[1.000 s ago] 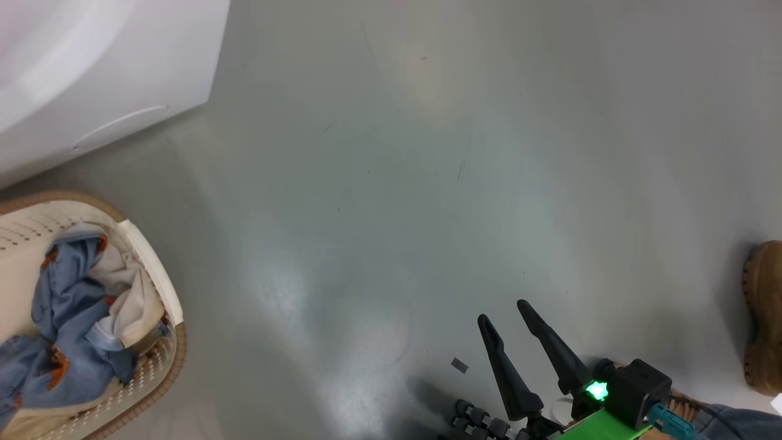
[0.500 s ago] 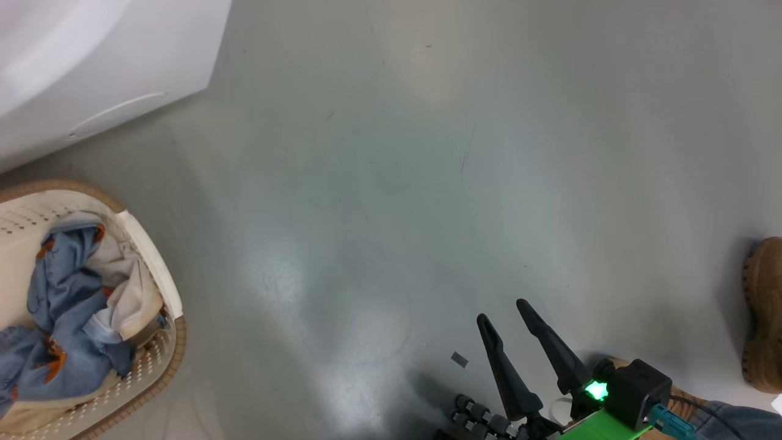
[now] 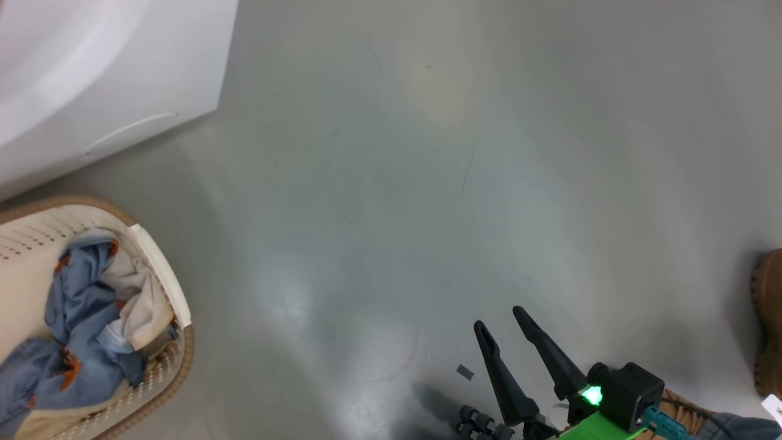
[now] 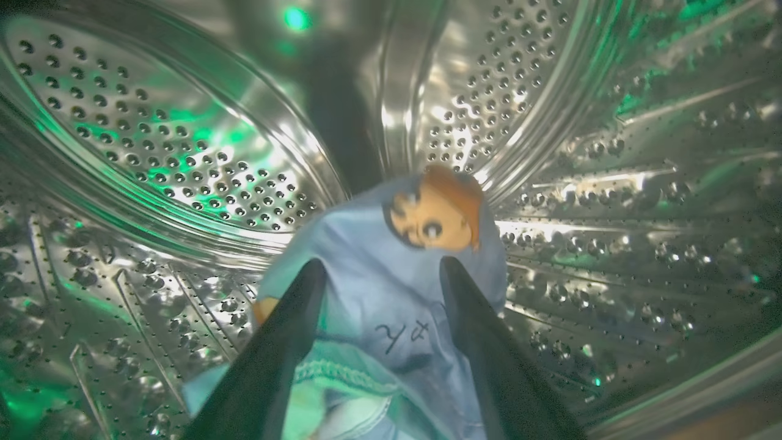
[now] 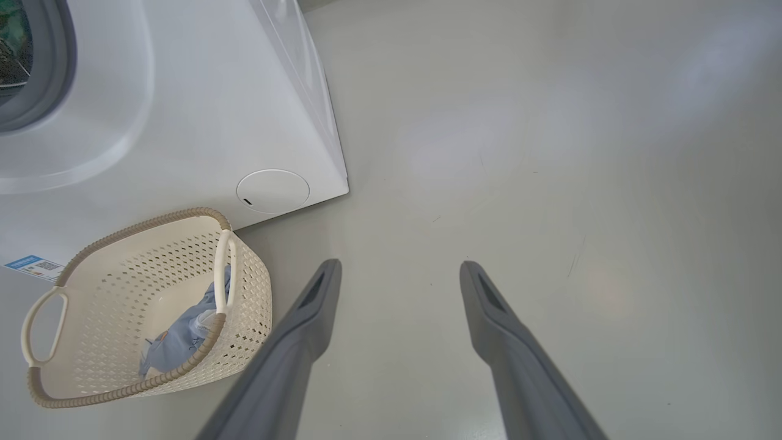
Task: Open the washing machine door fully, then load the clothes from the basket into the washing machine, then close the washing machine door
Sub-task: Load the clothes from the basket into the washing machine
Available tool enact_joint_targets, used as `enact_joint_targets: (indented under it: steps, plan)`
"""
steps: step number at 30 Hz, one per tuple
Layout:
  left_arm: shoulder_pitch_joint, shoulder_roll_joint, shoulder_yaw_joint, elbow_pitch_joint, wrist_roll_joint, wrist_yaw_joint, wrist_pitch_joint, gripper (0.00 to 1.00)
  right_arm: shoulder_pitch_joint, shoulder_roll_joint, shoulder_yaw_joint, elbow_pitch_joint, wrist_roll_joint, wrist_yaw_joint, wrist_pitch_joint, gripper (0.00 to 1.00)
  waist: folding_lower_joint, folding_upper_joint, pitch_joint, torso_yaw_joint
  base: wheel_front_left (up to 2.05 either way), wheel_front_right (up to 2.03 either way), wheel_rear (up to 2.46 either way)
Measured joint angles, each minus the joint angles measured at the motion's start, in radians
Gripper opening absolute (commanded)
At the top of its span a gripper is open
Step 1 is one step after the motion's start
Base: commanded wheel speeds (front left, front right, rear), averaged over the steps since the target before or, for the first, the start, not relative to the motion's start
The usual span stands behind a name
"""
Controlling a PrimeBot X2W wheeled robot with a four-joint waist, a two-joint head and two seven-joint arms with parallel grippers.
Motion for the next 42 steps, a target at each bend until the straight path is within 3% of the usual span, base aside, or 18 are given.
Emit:
enact_joint_targets:
  steps: [11,22,32,42]
  plan:
    - [0.036,-0.05,-0.022,0.103,0.016,0.091,-0.016,1.0,0.0,0.0,-0.002,0.018,-0.002,0.0,0.0,1.0,0.0,0.0,-0.064,0.019,0.0,0.0,0.0]
    - [0.132,-0.143,0.006,0.162,-0.053,0.11,-0.075,1.0,-0.003,-0.001,-0.037,0.045,-0.039,0.0,0.0,1.0,0.0,0.0,-0.146,0.072,0.0,0.0,0.0]
    - [0.269,-0.253,-0.004,0.155,-0.073,0.1,-0.093,1.0,-0.002,-0.002,-0.083,0.077,-0.066,0.0,0.0,1.0,0.0,0.0,-0.229,0.135,0.0,0.0,0.0]
    - [0.568,-0.372,-0.012,-0.104,-0.105,0.052,-0.1,1.0,-0.002,-0.004,-0.156,0.105,-0.097,0.0,0.0,1.0,0.0,0.0,-0.351,0.231,0.0,0.0,0.0]
